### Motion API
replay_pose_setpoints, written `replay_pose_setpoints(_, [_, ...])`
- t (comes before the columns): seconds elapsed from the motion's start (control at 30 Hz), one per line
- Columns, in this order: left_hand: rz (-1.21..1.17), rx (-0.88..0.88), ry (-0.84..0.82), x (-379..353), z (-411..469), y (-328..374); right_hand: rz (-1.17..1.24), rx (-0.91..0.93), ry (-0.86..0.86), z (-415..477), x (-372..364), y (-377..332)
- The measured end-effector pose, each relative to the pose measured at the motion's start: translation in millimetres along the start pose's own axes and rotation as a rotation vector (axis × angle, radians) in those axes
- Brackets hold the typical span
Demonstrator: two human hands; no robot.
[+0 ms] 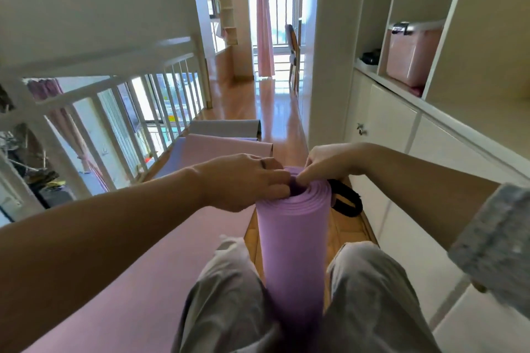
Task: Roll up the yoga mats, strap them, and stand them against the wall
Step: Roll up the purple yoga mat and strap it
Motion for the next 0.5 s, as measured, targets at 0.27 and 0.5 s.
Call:
replay_pose_setpoints(0.27, [0.049,-0.072,0.022,6.4,-0.6,19.2,-0.02,0.012,-0.089,-6.8,-16.7,4.5])
replay_pose_setpoints(0.5, [0.036,0.446,-0.141,-5.2,-31.3,-51.9,0.112,0.223,0.229,-10.4,34.2,-19.7])
Point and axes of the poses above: each hand's wrist, its own z-axis towards the middle knuckle, its own x-axis out of the back of the hand, y = z × x, the point moved 10 cm from there along z, towards the middle knuckle, and after that the axes turned 5 degrees about z, right-handed, at the moved point
